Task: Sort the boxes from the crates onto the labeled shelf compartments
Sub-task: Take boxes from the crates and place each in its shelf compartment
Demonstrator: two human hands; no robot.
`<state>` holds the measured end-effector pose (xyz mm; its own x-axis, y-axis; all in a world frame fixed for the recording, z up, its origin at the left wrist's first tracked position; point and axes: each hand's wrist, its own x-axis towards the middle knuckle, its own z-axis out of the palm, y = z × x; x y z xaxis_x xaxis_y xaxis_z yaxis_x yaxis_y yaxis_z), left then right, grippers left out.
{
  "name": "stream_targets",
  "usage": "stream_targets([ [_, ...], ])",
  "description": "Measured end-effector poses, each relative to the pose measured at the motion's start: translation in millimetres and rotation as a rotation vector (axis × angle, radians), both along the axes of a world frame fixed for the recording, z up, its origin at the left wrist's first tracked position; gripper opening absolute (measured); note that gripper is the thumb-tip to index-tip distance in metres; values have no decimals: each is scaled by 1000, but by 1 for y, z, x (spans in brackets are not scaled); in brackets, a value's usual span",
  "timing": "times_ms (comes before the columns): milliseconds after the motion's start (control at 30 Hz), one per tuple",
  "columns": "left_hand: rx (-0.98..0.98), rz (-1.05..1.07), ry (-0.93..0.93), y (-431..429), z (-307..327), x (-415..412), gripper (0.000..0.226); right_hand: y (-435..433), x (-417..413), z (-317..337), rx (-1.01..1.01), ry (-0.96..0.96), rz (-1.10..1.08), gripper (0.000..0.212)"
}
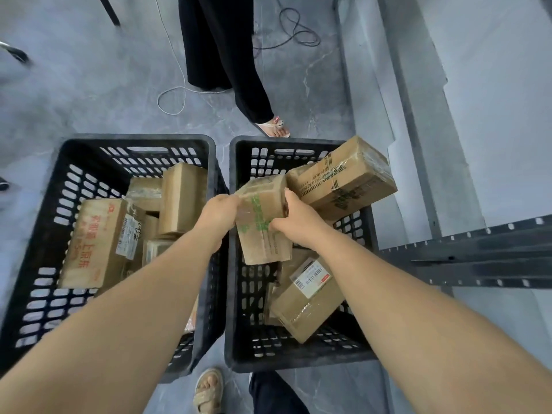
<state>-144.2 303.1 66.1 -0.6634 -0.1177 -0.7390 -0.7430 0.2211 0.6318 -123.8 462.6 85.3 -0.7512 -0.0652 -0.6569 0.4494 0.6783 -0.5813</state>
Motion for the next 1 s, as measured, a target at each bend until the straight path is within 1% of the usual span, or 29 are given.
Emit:
stream_targets([
  [33,66,35,-16,1,5,4,26,1,4,4,-20,-8,-27,86],
  [67,130,55,-18,1,10,8,24,3,8,7,-43,-8,-58,82],
  [133,208,46,-4,3,22,17,24,5,17,17,-103,-2,-145,65],
  [200,221,24,9,2,32,29,24,5,27,30,-160,4,-246,53],
  [267,205,22,32,-4,41,43,19,2,37,46,-174,38,-309,43],
  [300,196,18,49,-8,45,49,18,0,41,54,-168,61,-324,43],
  [333,195,8,69,-12,51,56,18,-2,45,62,-158,79,-328,50],
  [400,203,-27,119,-19,64,70,21,-8,54,80,-133,70,-323,79],
  [433,220,-46,138,-21,72,76,25,-10,58,87,-131,64,-319,89],
  [467,240,-62,158,-23,77,81,30,-11,62,93,-142,71,-308,91],
  [533,266,-106,203,-26,91,90,37,-17,74,108,-164,76,-294,85],
  [567,270,-127,232,-28,97,94,39,-20,79,116,-163,64,-300,89],
  [667,320,-159,320,-34,113,104,44,-30,95,130,-162,16,-329,114],
  [700,321,-187,345,-37,119,107,46,-33,99,133,-168,12,-338,115],
  [733,310,-221,367,-40,122,109,51,-36,103,138,-174,25,-342,110],
  [833,231,-307,437,-51,132,114,70,-40,112,149,-216,86,-353,83],
  [900,211,-367,466,-57,139,117,80,-42,117,154,-225,113,-361,75],
  [933,213,-381,471,-59,143,118,85,-46,120,158,-238,130,-375,74],
  [1000,200,-358,491,-66,156,119,87,-50,126,162,-293,170,-427,86],
])
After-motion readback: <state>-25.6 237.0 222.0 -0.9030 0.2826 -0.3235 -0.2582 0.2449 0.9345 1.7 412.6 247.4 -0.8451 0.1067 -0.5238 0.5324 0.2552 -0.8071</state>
